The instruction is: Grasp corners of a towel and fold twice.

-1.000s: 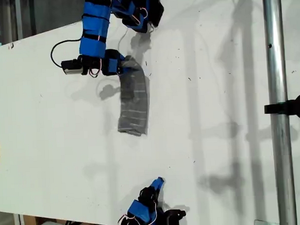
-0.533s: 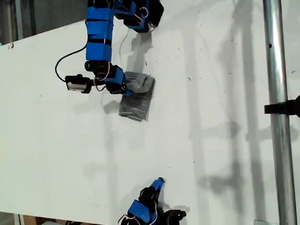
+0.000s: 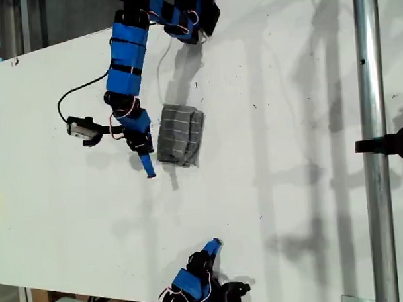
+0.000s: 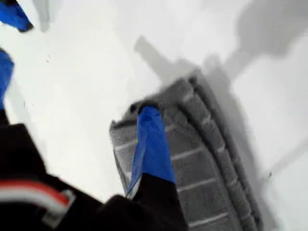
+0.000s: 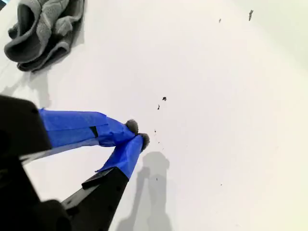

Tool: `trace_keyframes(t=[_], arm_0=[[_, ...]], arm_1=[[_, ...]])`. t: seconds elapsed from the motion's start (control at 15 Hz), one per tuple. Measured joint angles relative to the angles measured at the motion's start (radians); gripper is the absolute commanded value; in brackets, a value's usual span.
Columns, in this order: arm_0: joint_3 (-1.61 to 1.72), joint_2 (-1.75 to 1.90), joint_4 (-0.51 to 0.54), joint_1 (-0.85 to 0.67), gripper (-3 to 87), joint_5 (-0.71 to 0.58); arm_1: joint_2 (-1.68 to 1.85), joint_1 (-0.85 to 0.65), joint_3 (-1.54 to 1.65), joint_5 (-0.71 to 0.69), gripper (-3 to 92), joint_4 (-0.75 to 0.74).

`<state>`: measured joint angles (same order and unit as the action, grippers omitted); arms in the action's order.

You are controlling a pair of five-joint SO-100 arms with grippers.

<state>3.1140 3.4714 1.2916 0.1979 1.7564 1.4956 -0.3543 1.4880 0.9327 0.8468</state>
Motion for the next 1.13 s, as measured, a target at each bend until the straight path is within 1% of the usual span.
trace_keyframes(t=[0.07,0.13,0.2,0.27,0.33,0.4,0.47,0.6,0.67,0.8,0.87,0.93,1.0,1.13], arm_0=[[0.0,0.0,0.0,0.0,-1.0,0.0],[0.0,0.0,0.0,-0.011,0.1,0.005],[0.0,0.0,0.0,-0.028,1.7,0.006],[0.0,0.0,0.0,-0.028,1.7,0.006],[0.0,0.0,0.0,-0.035,1.7,-0.009],[0.0,0.0,0.0,-0.058,1.7,-0.072],[0.0,0.0,0.0,-0.063,1.5,-0.222],[0.0,0.0,0.0,-0.055,1.4,-0.664],[0.0,0.0,0.0,-0.054,1.4,-0.761],[0.0,0.002,0.0,-0.054,1.4,-0.781],[0.0,0.002,0.0,-0.055,1.4,-0.782],[0.0,0.002,0.0,-0.055,1.4,-0.782],[0.0,0.002,0.0,-0.055,1.4,-0.782],[0.0,0.002,0.0,-0.055,1.4,-0.782]], arm_1=[[0.032,-0.031,-0.006,-0.021,52.4,-0.028],[0.071,-0.055,-0.006,-0.031,43.4,-0.026],[0.112,-0.067,0.003,-0.035,19.2,-0.006],[0.176,-0.066,0.072,-0.037,3.6,0.026],[0.255,-0.06,0.176,-0.029,-0.2,0.064],[0.353,-0.061,0.313,0.026,-0.2,0.112],[0.477,-0.064,0.477,0.1,-0.2,0.169],[0.801,-0.052,0.831,0.224,-0.3,0.247],[0.988,-0.032,1.011,0.279,-0.3,0.27],[1.417,-0.037,1.275,0.371,-0.2,0.41],[1.638,-0.018,1.355,0.403,2.6,0.479],[1.747,0.017,1.385,0.491,6.3,0.506],[1.767,0.04,1.411,0.583,6.3,0.549],[1.798,0.1,1.414,0.584,6.3,0.568]])
